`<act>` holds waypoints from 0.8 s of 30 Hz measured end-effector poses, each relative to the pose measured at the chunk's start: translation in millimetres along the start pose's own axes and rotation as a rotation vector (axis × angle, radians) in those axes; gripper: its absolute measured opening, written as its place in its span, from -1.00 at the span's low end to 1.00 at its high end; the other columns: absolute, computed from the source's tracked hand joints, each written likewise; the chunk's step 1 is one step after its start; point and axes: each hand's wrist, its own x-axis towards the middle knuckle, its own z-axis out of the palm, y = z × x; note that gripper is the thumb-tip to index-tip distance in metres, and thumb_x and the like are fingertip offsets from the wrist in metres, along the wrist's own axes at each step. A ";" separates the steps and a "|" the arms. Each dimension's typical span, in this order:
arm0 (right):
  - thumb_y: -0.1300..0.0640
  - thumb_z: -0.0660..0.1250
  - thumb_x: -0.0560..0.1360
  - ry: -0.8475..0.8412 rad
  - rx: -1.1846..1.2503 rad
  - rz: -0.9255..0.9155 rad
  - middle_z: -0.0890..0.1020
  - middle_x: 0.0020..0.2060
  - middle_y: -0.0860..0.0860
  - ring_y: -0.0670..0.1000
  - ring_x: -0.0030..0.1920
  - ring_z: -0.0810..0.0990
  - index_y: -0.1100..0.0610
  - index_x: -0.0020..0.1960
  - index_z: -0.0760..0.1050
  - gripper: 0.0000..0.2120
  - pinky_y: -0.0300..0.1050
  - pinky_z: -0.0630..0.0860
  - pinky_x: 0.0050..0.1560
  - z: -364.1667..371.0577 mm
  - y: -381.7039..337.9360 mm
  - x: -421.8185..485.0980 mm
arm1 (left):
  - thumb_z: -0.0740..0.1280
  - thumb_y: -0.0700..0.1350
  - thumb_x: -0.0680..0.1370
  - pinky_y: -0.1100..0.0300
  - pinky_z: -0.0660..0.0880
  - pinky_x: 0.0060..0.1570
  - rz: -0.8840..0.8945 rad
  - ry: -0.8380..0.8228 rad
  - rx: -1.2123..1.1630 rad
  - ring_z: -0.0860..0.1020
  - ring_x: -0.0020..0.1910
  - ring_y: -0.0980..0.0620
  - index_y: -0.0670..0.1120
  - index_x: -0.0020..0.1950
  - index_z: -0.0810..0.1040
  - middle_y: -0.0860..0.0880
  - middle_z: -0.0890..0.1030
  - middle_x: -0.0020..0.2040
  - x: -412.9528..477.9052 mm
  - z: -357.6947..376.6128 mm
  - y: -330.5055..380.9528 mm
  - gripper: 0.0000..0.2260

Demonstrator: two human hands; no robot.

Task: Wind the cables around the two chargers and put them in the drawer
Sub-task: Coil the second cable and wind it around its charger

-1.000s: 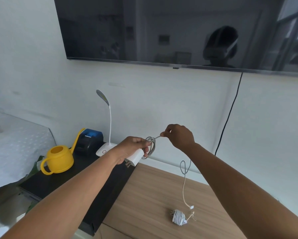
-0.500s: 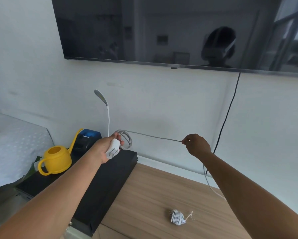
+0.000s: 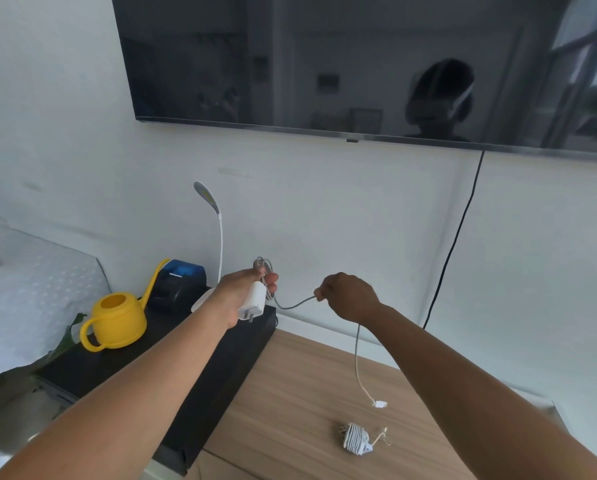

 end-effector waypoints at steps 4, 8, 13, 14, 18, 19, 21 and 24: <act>0.15 0.12 0.55 0.019 0.068 -0.031 0.65 0.03 -0.09 0.05 0.02 0.60 0.02 -0.11 0.60 -0.73 -0.08 0.50 0.02 -1.9 -14.4 4.8 | 0.38 -0.03 0.56 0.22 0.55 -0.36 0.011 -0.084 0.238 0.70 -0.06 -0.05 -0.22 0.20 0.53 -0.13 0.72 0.01 -10.1 9.3 -6.4 -0.68; 0.12 0.12 0.57 0.071 0.115 -0.031 0.65 0.04 -0.07 0.06 0.03 0.61 0.03 -0.05 0.61 -0.73 -0.02 0.54 0.05 -2.1 -16.4 7.4 | 0.37 -0.09 0.58 0.21 0.54 -0.43 -0.001 -0.187 0.349 0.68 -0.17 -0.13 -0.29 0.16 0.56 -0.22 0.71 -0.04 -25.5 20.6 -8.5 -0.71; 0.05 0.21 0.56 0.072 0.254 -0.019 0.62 -0.17 -0.17 -0.02 -0.12 0.56 -0.04 -0.21 0.59 -0.76 -0.16 0.40 -0.18 -6.1 -11.8 6.4 | 0.43 -0.07 0.52 0.23 0.53 -0.38 0.023 -0.279 0.468 0.66 -0.26 -0.07 -0.23 -0.01 0.60 -0.16 0.69 -0.16 -30.5 26.0 -9.2 -0.78; 0.05 0.23 0.56 0.064 0.300 -0.021 0.62 -0.26 -0.20 -0.04 -0.17 0.56 -0.05 -0.25 0.58 -0.76 -0.18 0.39 -0.20 -7.7 -10.0 5.7 | 0.45 -0.06 0.51 0.22 0.54 -0.35 0.015 -0.293 0.482 0.66 -0.24 -0.08 -0.22 -0.02 0.60 -0.16 0.68 -0.15 -30.1 25.7 -8.5 -0.78; 0.07 0.38 0.50 -0.026 0.423 -0.057 0.52 -0.51 -0.15 -0.13 -0.43 0.43 0.00 -0.30 0.57 -0.80 -0.27 0.34 -0.37 -14.2 0.0 2.9 | 0.43 -0.10 0.52 0.23 0.55 -0.37 0.038 -0.266 0.536 0.64 -0.29 -0.08 -0.24 -0.10 0.60 -0.19 0.65 -0.19 -28.4 25.1 -7.7 -0.82; 0.05 0.42 0.48 -0.050 0.405 -0.066 0.53 -0.46 -0.12 -0.13 -0.42 0.45 0.03 -0.27 0.59 -0.84 -0.28 0.34 -0.37 -15.6 3.3 2.4 | 0.43 -0.09 0.53 0.23 0.55 -0.39 0.046 -0.232 0.537 0.64 -0.31 -0.07 -0.23 -0.13 0.59 -0.20 0.65 -0.20 -27.2 24.3 -7.0 -0.80; 0.03 0.45 0.44 -0.083 0.348 -0.042 0.57 -0.40 -0.04 -0.10 -0.39 0.49 0.07 -0.22 0.62 -0.87 -0.28 0.39 -0.37 -15.9 12.6 3.0 | 0.43 -0.05 0.52 0.24 0.53 -0.44 0.041 -0.159 0.538 0.65 -0.34 -0.05 -0.20 -0.18 0.59 -0.20 0.65 -0.23 -24.6 20.4 -3.9 -0.78; 0.11 0.41 0.44 -0.111 0.403 0.058 0.54 -0.44 0.01 -0.02 -0.48 0.49 0.19 -0.18 0.61 -0.87 -0.25 0.39 -0.45 -15.7 27.1 2.9 | 0.41 0.01 0.53 0.26 0.48 -0.46 0.007 -0.092 0.539 0.63 -0.42 -0.02 -0.16 -0.19 0.58 -0.17 0.67 -0.28 -21.7 12.2 2.1 -0.75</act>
